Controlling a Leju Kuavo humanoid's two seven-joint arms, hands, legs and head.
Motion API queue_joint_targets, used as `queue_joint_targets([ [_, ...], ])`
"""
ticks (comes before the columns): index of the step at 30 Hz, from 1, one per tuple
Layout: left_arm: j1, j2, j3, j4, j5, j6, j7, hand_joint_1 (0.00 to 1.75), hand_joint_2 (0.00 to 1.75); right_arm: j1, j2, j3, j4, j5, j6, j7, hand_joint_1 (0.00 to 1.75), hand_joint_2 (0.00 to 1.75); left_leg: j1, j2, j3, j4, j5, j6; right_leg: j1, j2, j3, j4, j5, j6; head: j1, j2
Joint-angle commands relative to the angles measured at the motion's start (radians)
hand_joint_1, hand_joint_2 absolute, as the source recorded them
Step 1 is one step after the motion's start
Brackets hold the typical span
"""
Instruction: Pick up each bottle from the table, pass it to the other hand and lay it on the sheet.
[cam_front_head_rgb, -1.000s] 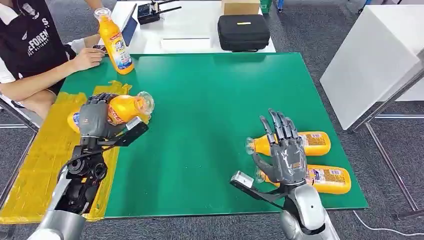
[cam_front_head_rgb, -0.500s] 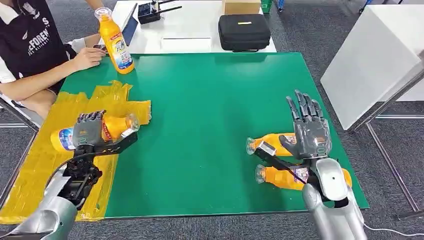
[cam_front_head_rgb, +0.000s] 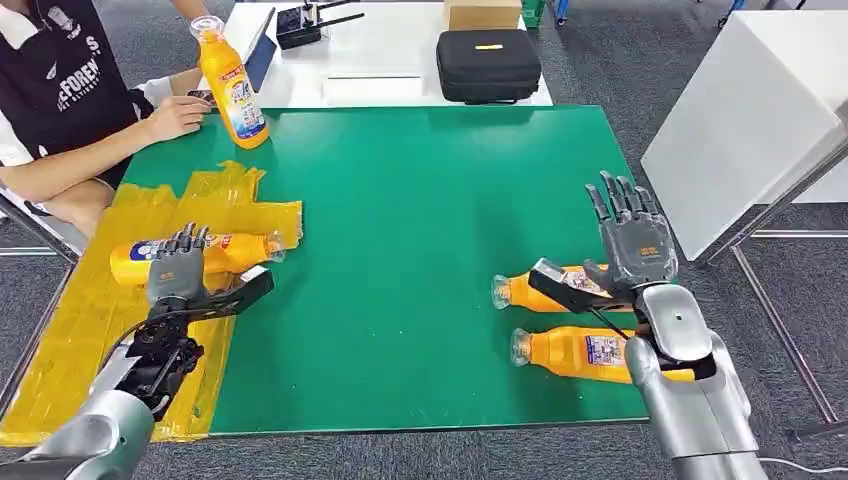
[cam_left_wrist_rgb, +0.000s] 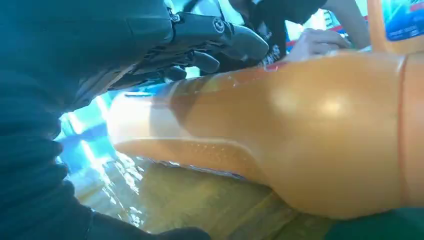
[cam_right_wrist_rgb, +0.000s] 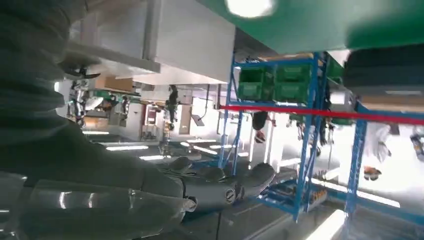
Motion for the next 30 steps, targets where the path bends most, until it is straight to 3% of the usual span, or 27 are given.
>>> queue_joint_targets([
  [1,-0.022,-0.083,0.161,0.059,0.216,-0.084,-0.22,0.0,1.75,-0.166,-0.128,0.081,0.311,-0.064,0.145,-0.06,0.0,1.75,0.0,-0.001,0.006,-0.001,-0.001,-0.001,0.0,-0.003,0.006,-0.001,-0.001,-0.001,0.0,0.0],
  [8,-0.031,-0.107,0.168,0.025,0.316,-0.099,-0.302,0.0,1.75,-0.183,-0.196,0.11,0.372,-0.151,0.249,-0.114,0.0,1.75,-0.001,-0.013,0.004,0.0,0.002,0.003,-0.001,-0.014,0.009,-0.001,-0.002,0.0,0.0,0.0],
  [19,-0.033,-0.112,0.163,0.014,0.332,-0.105,-0.308,0.0,1.75,-0.183,-0.211,0.114,0.387,-0.162,0.253,-0.118,0.0,1.75,-0.002,-0.009,0.008,0.0,-0.001,0.001,-0.001,-0.011,0.012,0.0,-0.003,-0.001,0.0,0.0],
  [22,-0.025,-0.125,0.16,-0.03,0.414,-0.121,-0.37,0.0,1.75,-0.186,-0.222,0.127,0.414,-0.185,0.262,-0.111,0.0,1.75,-0.002,-0.011,0.006,0.0,0.0,0.002,-0.001,-0.013,0.01,0.0,-0.002,0.0,0.0,0.0],
  [30,-0.01,-0.141,0.054,-0.127,0.533,-0.148,-0.361,0.0,1.75,-0.091,-0.258,0.105,0.387,-0.288,0.341,-0.135,0.0,1.75,-0.001,-0.014,0.005,0.001,0.0,0.002,0.0,-0.016,0.01,-0.001,-0.004,0.0,0.0,0.0],
])
